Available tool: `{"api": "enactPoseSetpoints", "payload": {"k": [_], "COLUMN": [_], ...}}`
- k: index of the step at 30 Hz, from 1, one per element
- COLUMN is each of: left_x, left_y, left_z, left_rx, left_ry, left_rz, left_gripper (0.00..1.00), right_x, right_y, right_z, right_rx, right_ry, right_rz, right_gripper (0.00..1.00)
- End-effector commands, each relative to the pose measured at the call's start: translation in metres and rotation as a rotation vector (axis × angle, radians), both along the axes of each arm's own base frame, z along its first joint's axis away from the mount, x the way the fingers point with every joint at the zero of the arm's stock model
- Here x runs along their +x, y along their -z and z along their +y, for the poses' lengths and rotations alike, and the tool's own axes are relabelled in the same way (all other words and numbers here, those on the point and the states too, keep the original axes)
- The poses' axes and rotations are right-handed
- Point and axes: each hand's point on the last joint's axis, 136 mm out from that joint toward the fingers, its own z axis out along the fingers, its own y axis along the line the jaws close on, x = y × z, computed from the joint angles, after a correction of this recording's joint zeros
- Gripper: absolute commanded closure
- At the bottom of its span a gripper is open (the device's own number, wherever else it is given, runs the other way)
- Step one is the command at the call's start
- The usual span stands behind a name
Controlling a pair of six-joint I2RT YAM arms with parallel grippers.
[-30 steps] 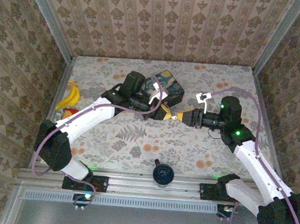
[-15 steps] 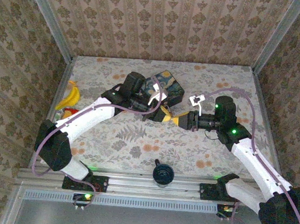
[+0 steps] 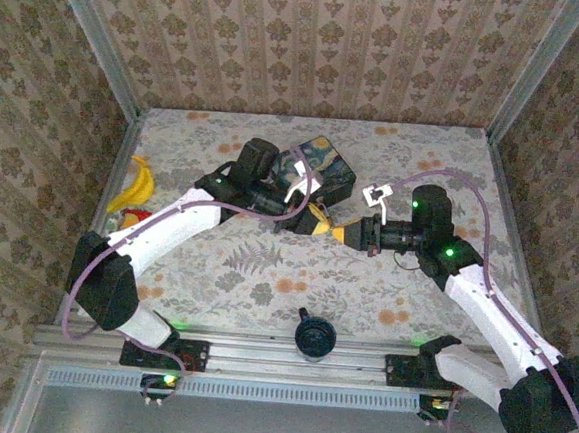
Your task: Unlock the padlock with the key
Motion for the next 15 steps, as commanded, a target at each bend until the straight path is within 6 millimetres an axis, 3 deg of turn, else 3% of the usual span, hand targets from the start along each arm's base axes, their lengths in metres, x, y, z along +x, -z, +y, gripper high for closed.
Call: {"api": "enactPoseSetpoints", "payload": {"k": [1, 4, 5, 6, 8, 9, 12, 13, 15], "left_x": [-0.003, 0.004, 0.01, 0.016, 0.029, 0.039, 0.071, 0.082, 0.108], "left_y": [-0.023, -0.023, -0.022, -0.023, -0.029, -0.032, -0.04, -0.038, -0.025], "left_z": [0.005, 0.002, 0.001, 0.001, 0.004, 0.005, 0.011, 0.014, 0.02], "left_rx": [-0.071, -0.069, -0.066, -0.065, -0.089, -0.101, -0.142, -0.134, -0.081], "left_ry": [0.013, -0.018, -0.04, -0.073, -0.132, -0.184, -0.379, -0.46, -0.661], "left_rz": [-0.023, -0.012, -0.006, 0.002, 0.015, 0.029, 0.045, 0.047, 0.056], "left_gripper": [1.0, 1.0, 0.86, 0.65, 0.36, 0.27, 0.14, 0.07, 0.01], "right_x": [-0.008, -0.009, -0.008, -0.006, -0.003, 0.0, 0.016, 0.021, 0.03], "right_y": [-0.012, -0.015, -0.015, -0.014, -0.009, -0.005, 0.01, 0.015, 0.027], "right_z": [0.003, 0.004, 0.004, 0.003, 0.0, -0.003, -0.019, -0.025, -0.04], "right_rx": [0.022, 0.041, 0.04, 0.033, 0.01, -0.01, -0.083, -0.102, -0.133], "right_ry": [-0.043, -0.053, -0.048, -0.036, -0.002, 0.03, 0.176, 0.228, 0.339], "right_rz": [-0.026, -0.031, -0.032, -0.029, -0.021, -0.011, 0.041, 0.065, 0.134], "right_gripper": [0.96, 1.0, 1.0, 1.0, 1.0, 1.0, 1.0, 1.0, 1.0]}}
